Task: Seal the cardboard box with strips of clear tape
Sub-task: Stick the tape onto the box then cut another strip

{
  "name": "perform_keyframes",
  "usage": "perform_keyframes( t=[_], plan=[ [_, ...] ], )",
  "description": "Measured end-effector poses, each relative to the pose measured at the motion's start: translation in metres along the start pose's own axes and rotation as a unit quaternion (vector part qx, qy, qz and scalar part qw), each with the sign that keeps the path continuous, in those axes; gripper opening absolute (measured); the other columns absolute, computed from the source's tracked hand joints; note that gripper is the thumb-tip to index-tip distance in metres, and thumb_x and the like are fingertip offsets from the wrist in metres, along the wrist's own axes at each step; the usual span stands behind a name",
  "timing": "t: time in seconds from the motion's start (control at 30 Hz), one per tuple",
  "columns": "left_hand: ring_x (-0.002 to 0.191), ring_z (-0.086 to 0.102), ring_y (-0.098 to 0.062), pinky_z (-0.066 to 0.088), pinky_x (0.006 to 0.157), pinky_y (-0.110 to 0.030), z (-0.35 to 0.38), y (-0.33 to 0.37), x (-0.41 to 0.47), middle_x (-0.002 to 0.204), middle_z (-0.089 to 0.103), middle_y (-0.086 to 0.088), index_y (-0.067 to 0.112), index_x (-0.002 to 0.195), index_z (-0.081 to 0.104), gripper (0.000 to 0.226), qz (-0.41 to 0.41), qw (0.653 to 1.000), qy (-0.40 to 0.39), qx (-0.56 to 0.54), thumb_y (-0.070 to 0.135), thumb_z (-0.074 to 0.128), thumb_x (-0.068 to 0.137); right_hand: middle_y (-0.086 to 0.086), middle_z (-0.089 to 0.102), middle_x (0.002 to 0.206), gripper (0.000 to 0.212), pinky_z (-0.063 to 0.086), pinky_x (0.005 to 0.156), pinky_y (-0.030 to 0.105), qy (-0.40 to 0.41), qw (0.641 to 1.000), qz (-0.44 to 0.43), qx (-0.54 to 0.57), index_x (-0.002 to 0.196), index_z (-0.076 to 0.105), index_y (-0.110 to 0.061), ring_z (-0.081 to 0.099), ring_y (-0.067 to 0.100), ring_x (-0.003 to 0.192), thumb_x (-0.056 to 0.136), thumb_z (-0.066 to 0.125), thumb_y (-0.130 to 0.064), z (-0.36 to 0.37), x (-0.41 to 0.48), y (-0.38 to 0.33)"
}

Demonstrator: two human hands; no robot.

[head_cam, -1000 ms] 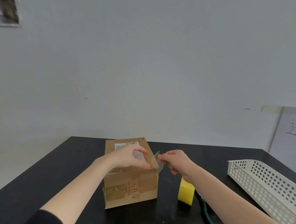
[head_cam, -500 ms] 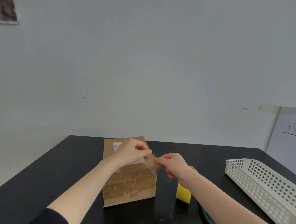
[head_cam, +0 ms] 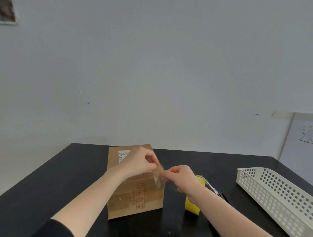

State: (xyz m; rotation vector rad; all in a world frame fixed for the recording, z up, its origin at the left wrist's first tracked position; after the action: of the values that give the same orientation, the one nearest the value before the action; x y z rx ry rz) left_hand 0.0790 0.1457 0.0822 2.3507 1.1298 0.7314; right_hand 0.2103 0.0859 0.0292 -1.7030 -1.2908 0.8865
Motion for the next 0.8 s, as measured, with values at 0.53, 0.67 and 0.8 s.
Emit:
perform_keyframes(
  t=[0.53, 0.67, 0.8],
  plan=[
    [0.080, 0.063, -0.004, 0.050, 0.066, -0.015, 0.010, -0.004, 0.000, 0.080, 0.067, 0.013, 0.027, 0.078, 0.071, 0.005, -0.026, 0.999, -0.020, 0.019, 0.026, 0.067, 0.081, -0.001, 0.062, 0.073, 0.034, 0.042, 0.058, 0.019, -0.023, 0.996, -0.057, -0.065, 0.080, 0.076, -0.016, 0.049, 0.008, 0.064, 0.087, 0.064, -0.047, 0.007, -0.006, 0.003],
    [0.079, 0.064, -0.005, 0.050, 0.065, -0.016, 0.011, -0.010, 0.000, 0.081, 0.067, 0.012, 0.024, 0.083, 0.071, 0.006, -0.051, 0.998, -0.009, 0.019, 0.026, 0.071, 0.078, 0.000, 0.061, 0.072, 0.033, 0.039, 0.052, 0.018, -0.017, 0.997, -0.034, -0.061, 0.077, 0.076, -0.018, 0.044, 0.007, 0.057, 0.085, 0.066, -0.049, 0.008, -0.002, 0.009],
    [0.079, 0.062, -0.005, 0.052, 0.065, -0.019, 0.010, -0.017, -0.001, 0.083, 0.065, 0.011, 0.027, 0.087, 0.069, 0.014, -0.072, 0.997, -0.011, 0.022, 0.030, 0.074, 0.075, 0.003, 0.059, 0.069, 0.038, 0.035, 0.044, 0.018, -0.018, 0.998, -0.017, -0.057, 0.085, 0.074, -0.012, 0.039, 0.007, 0.042, 0.082, 0.069, -0.050, 0.004, 0.000, 0.010]
  ],
)
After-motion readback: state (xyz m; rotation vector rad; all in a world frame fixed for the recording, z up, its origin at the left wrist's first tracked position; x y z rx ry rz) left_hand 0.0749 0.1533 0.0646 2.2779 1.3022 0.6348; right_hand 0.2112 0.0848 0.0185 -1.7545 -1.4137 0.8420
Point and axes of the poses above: each hand's wrist, its own x-axis towards the middle knuckle, its own z-axis out of the palm, y = z × x, the point moved 9 cm from there along x, towards the middle knuckle
